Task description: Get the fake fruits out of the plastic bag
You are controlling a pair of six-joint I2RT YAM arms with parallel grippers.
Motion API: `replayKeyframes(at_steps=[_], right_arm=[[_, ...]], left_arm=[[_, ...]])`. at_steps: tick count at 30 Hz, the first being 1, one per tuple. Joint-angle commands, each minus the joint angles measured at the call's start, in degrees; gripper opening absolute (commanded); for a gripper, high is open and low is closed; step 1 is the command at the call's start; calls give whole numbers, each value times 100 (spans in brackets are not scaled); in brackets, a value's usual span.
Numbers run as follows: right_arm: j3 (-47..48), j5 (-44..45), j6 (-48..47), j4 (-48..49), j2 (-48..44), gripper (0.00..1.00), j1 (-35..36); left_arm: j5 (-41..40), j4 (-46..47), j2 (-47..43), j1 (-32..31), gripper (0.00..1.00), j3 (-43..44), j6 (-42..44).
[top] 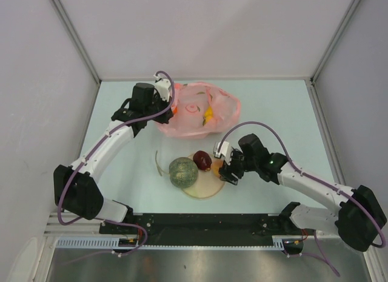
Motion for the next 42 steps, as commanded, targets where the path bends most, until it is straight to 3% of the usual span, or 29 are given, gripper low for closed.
replayKeyframes(at_steps=[1, 13, 34, 40, 42], right_arm=[[-105, 253, 529, 257, 214, 49, 17], [-264, 1008, 1540, 1295, 883, 51, -1], [246, 1184, 2217, 1409, 1876, 61, -71], [307, 1114, 2226, 1444, 1938, 85, -132], [307, 1035, 2200, 1435, 1851, 100, -194]], left_arm=[[110, 166, -279, 19, 0, -5, -118], [110, 184, -551, 27, 0, -277, -144], [242, 271, -762, 45, 0, -418, -285], [312, 315, -797, 89, 0, -515, -346], [339, 342, -789, 106, 0, -533, -373]])
